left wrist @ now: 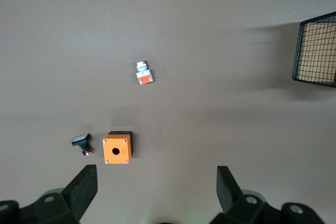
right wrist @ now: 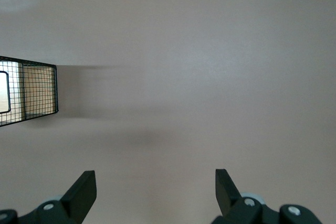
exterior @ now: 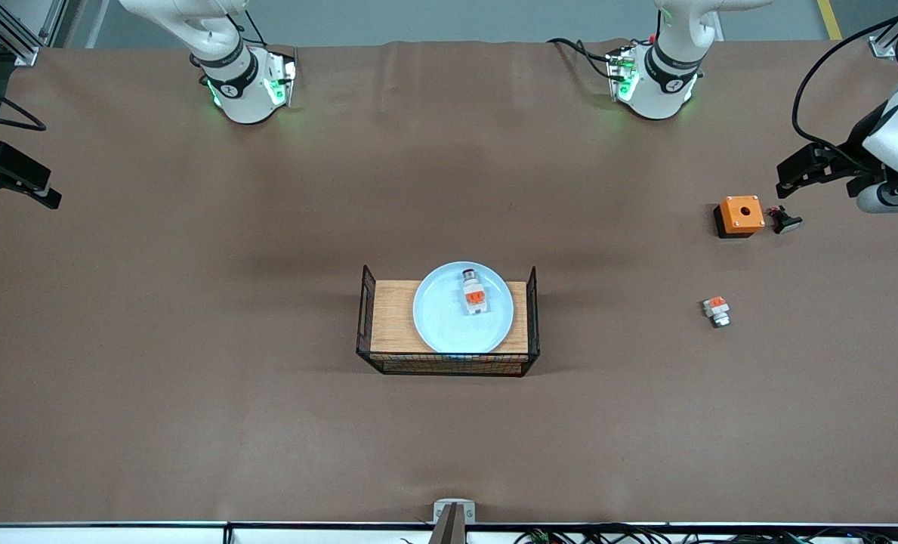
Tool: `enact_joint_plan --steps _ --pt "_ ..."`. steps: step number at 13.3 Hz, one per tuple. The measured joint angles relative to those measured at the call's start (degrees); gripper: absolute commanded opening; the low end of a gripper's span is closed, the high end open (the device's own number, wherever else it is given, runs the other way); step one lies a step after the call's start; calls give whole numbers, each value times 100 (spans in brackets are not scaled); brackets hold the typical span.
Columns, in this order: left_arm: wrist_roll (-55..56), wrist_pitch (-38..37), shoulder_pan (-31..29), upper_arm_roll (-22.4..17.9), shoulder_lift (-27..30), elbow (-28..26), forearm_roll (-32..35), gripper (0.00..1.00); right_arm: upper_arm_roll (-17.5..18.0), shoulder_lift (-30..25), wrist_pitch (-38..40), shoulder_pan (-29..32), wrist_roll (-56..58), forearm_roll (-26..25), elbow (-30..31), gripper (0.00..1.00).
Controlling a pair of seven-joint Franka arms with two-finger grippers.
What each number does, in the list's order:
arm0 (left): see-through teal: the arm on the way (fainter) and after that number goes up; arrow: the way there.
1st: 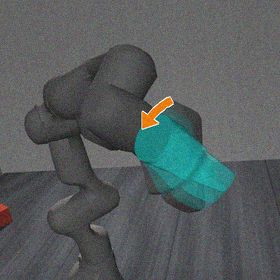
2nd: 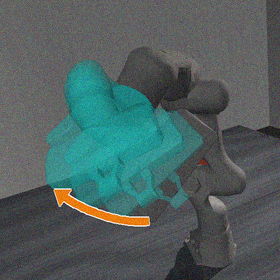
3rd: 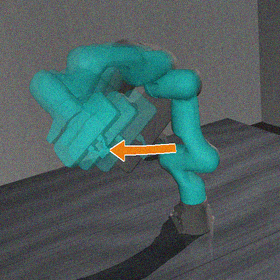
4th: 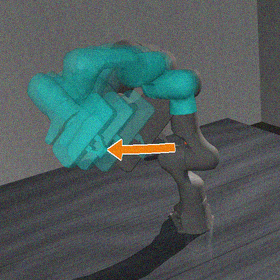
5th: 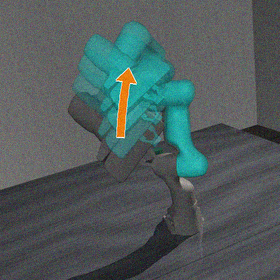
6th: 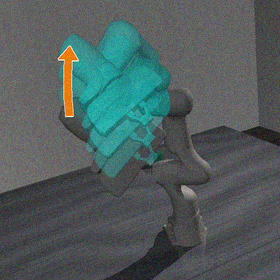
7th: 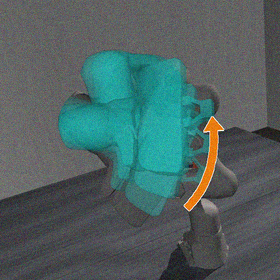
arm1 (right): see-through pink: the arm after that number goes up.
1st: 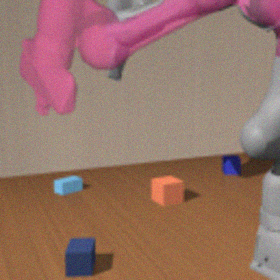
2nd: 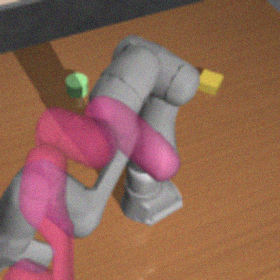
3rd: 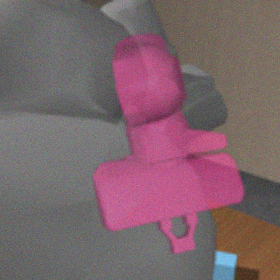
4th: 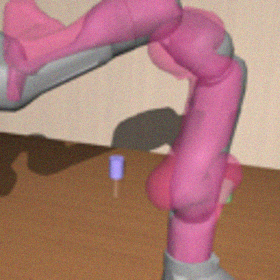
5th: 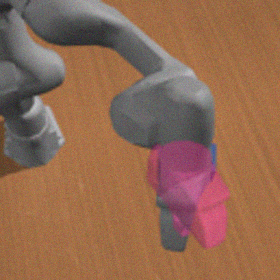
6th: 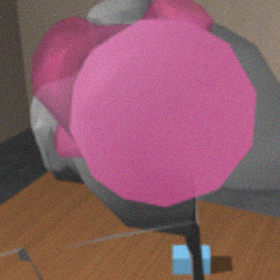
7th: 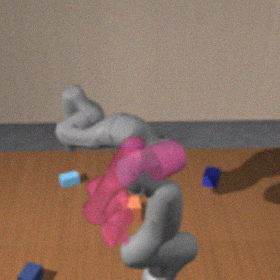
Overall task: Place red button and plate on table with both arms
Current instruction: 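Reach the left gripper over the orange-white button on the blue plate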
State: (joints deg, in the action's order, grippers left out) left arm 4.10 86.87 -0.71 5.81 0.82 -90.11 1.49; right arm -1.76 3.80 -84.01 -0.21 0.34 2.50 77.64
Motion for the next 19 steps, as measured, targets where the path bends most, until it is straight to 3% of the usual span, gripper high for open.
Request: enact_joint_plan --steps 10,14,17,19 --pt "46 7 56 115 -19 140 0 100 33 6 102 -41 0 0 1 100" --pt "1008 158 164 788 -267 209 0 100 56 7 452 -355 -255 0 -1 100" --pt "1973 296 298 1360 -705 629 0 97 68 6 689 -840 -1076 0 -8 100" --pt "2863 625 712 1534 -1076 867 0 95 81 6 733 -1220 -1808 0 -14 100"
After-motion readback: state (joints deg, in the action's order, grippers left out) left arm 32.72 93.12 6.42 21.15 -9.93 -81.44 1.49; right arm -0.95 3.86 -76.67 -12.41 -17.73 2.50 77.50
